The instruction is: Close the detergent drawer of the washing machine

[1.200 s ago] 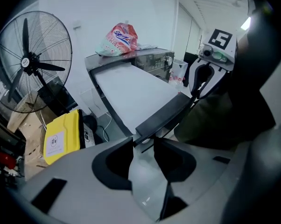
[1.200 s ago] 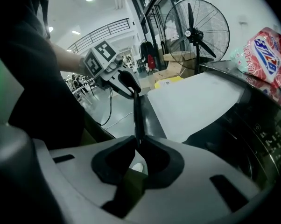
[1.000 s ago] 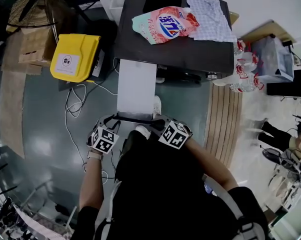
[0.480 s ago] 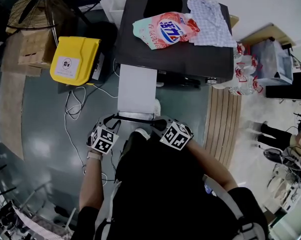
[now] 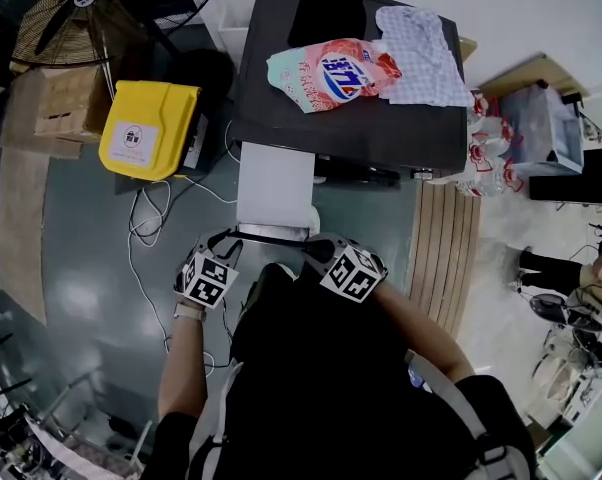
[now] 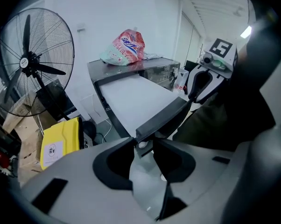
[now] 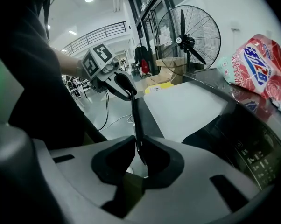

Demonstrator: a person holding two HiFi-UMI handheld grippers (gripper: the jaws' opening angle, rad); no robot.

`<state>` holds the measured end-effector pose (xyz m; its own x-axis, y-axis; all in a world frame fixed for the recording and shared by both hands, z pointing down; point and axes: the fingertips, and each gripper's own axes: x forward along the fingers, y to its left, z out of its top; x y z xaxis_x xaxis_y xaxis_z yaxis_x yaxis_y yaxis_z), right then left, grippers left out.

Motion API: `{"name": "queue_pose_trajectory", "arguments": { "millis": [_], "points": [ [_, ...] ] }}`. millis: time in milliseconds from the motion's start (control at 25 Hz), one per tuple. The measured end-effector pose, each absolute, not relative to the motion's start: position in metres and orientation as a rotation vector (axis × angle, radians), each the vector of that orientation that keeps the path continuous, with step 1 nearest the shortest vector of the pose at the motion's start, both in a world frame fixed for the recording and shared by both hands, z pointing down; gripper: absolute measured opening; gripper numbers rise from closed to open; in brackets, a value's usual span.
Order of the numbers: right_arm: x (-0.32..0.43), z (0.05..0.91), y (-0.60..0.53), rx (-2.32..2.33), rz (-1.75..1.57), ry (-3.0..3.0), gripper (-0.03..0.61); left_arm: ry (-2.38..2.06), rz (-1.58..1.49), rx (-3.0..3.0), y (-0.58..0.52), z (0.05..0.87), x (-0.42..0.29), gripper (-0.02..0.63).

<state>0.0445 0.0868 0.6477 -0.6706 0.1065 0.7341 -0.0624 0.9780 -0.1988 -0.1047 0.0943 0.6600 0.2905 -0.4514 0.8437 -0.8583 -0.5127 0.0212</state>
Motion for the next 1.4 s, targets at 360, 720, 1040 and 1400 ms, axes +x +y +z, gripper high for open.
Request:
{"name": "queue_pose_trajectory", "arguments": {
  "millis": [360,720,1040,1400],
  "points": [
    [0.037,0.647,0.057,-0.012,0.278,-2.287,0.063,-1.158,1.13,2.087,0.065,0.659,-0.112,0.132],
    [0.029,0.647,0.037,-0.074,0.237,-2.289,0.063,-1.167,1.134,2.054,0.044,0.661,-0.116,0.132],
    [0.019,0.647,0.028,-0.212,0.188,-2.299,0.06,-1.19,1.139,2.012,0.032,0.662,-0.117,0.132],
    [0.019,0.647,0.028,-0.348,0.195,-2.301,0.06,-1.208,1.156,1.962,0.029,0.663,-0.118,0.132]
  ]
}}
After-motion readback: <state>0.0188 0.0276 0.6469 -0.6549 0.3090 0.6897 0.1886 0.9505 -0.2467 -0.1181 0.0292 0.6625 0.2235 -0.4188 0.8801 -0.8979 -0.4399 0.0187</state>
